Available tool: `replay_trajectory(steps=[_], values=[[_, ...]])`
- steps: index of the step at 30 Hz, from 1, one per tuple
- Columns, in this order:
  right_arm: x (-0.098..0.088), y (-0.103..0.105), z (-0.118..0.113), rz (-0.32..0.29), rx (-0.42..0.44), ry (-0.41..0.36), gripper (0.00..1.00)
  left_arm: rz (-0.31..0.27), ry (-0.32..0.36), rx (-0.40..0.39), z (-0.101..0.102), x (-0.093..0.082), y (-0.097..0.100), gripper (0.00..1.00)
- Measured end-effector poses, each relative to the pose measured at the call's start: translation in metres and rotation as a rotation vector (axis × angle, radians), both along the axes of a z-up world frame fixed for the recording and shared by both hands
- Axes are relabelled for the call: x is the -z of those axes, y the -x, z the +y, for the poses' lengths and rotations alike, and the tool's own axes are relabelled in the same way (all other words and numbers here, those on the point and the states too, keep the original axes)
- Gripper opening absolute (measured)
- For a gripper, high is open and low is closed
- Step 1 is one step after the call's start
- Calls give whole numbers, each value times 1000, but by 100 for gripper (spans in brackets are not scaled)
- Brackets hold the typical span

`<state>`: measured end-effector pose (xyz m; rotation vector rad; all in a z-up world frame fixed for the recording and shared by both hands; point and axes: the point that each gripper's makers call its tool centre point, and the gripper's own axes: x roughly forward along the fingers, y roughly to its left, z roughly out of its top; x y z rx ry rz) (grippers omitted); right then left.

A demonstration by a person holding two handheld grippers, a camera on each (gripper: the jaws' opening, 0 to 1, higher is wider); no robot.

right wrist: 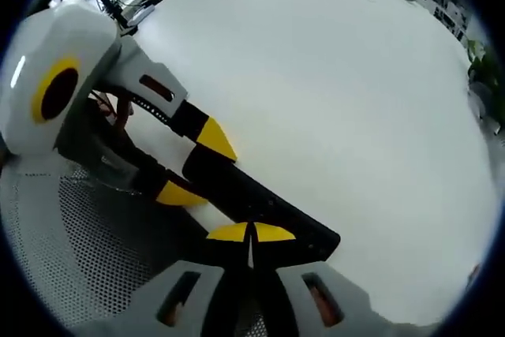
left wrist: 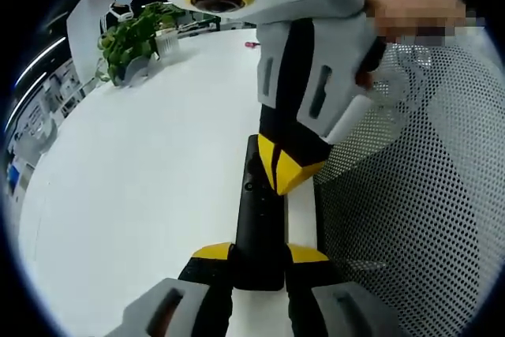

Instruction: Press the specified remote control buttons in sequence, fully releasing each button before pressing the next.

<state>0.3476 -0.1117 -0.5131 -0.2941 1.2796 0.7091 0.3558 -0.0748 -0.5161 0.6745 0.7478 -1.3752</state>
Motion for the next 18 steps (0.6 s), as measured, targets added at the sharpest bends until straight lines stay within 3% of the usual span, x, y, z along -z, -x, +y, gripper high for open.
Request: replay_trajectory(steps=[7,12,18], values=[[-1,-1,0,21,20,4,0,-2,6,1,0,0,0,25],[-11,-6,12,-11,37,-81,0,-4,9,5,0,0,0,25],[-8,-9,14,-38,14,-70,0,-4,11,6,0,0,0,25]])
